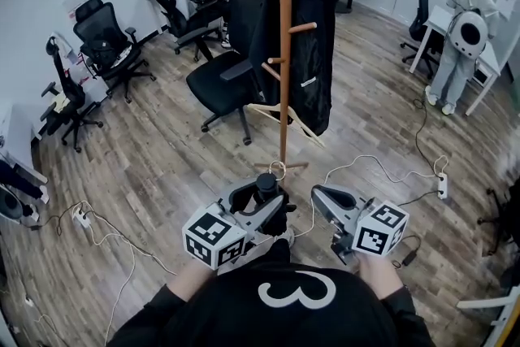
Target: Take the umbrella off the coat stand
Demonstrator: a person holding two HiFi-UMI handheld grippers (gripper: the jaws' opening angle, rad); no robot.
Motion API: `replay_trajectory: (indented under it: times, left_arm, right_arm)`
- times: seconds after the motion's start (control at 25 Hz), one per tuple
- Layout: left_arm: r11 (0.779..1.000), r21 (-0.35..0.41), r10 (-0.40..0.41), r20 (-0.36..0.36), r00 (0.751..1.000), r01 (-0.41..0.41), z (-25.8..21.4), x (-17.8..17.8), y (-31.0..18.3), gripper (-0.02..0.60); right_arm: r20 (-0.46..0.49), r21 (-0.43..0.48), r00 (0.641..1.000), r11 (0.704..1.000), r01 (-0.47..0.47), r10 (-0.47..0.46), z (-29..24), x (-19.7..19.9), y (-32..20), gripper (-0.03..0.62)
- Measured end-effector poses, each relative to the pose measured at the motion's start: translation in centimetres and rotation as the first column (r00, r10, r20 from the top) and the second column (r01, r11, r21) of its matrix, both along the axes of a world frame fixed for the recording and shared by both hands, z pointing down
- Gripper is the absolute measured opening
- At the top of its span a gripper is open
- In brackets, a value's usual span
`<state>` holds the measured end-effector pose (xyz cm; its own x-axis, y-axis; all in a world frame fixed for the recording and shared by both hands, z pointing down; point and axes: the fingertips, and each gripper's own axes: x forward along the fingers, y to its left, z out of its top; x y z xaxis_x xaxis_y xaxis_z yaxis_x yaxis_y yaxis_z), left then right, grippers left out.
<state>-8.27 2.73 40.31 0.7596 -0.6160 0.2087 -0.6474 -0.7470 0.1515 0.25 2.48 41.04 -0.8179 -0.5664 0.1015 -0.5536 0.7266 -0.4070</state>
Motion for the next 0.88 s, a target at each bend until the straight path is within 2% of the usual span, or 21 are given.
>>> replay_trajectory:
  times: [0.36, 0.88]
  left_arm:
    - [1.000, 0.011, 0.023, -0.001, 1.000, -0.023, -0.2, 1.4, 2.6, 0.207]
    - [1.000, -0.009, -0.002, 0.006, 1.000, 0.002, 1.0, 0.6, 3.9, 0.207]
  right_arm:
    - [-0.023, 0.043, 1.000, 0.999, 0.013, -0.013, -0.3, 0.6, 2.7, 0.025]
    - [-0.034, 0.026, 0.998, 0.998, 0.055, -0.054, 1.0, -0.7, 3.5, 0.025]
